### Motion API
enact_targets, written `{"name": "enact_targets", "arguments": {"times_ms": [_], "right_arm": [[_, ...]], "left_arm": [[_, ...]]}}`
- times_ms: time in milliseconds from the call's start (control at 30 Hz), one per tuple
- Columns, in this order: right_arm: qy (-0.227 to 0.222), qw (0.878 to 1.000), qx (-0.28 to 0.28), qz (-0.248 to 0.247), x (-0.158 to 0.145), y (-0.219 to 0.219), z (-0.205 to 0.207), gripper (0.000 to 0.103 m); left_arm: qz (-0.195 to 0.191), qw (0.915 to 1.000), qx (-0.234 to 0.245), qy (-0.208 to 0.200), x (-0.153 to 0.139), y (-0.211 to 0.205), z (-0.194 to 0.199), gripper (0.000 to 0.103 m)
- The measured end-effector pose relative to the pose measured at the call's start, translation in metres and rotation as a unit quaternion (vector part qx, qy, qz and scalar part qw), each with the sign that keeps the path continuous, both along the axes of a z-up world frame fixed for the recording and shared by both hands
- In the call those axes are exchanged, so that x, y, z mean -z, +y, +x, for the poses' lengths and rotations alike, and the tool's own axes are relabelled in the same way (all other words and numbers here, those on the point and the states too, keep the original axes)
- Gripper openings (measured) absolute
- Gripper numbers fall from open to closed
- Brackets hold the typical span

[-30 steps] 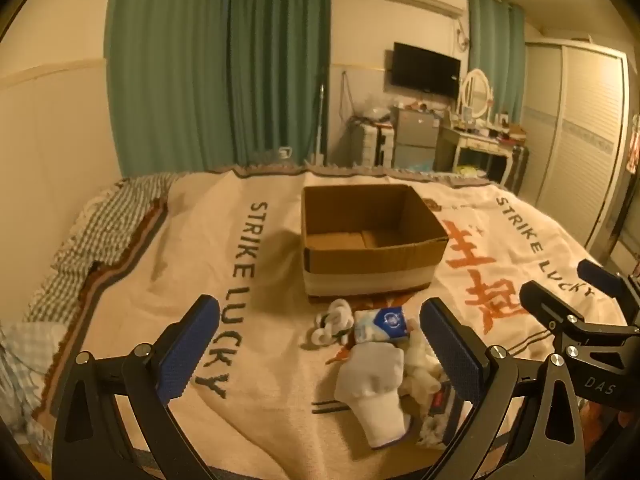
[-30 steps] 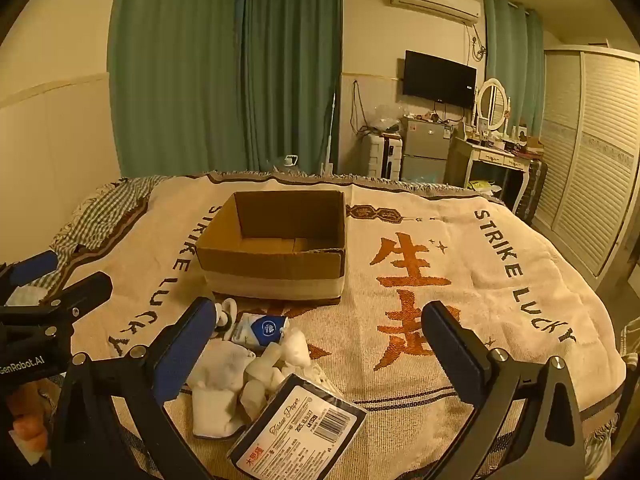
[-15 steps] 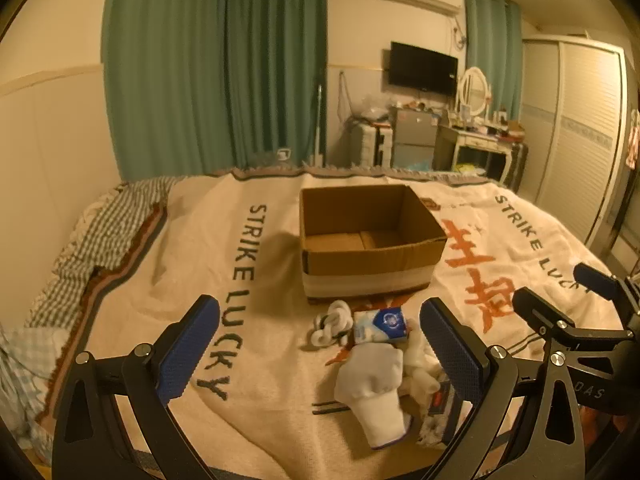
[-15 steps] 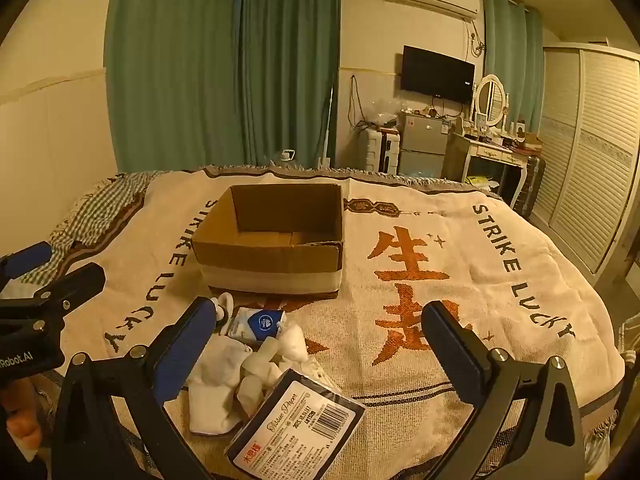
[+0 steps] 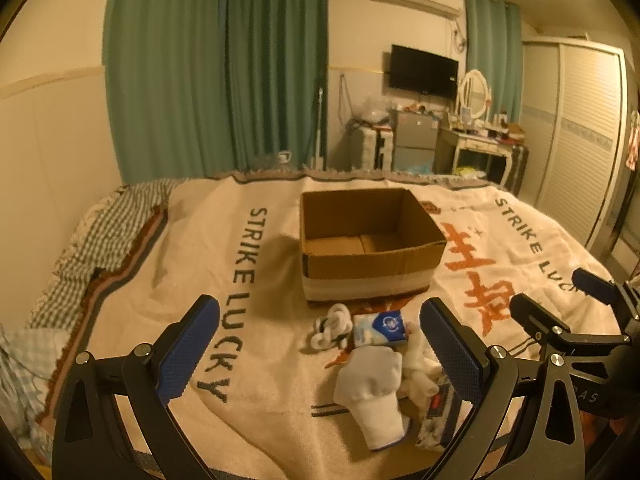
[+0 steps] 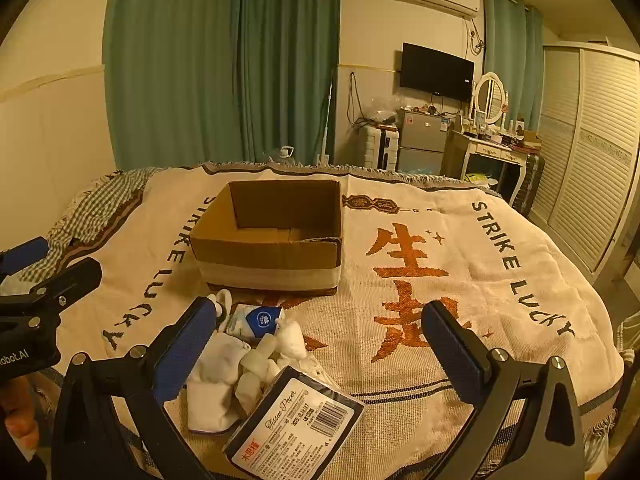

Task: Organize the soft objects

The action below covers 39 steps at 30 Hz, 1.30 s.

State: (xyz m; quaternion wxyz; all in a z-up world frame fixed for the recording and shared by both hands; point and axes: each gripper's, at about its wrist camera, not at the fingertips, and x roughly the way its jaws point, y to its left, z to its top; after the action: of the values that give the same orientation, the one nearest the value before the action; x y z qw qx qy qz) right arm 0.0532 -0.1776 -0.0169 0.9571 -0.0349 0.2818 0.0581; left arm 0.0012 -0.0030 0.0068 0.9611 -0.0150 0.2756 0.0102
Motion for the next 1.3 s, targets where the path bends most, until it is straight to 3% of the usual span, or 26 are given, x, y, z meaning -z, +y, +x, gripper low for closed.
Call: {"name": "enact_targets", "arguments": {"times_ms": [1300], "right_arm": [[0.006, 1.000, 0.006, 0.001, 0.0024, -0.0001, -0.0003, 0.103]], "left_arm": [[0.001, 1.0000, 0.003, 0.004, 0.0058, -0.0031, -0.0008, 0.102]]}}
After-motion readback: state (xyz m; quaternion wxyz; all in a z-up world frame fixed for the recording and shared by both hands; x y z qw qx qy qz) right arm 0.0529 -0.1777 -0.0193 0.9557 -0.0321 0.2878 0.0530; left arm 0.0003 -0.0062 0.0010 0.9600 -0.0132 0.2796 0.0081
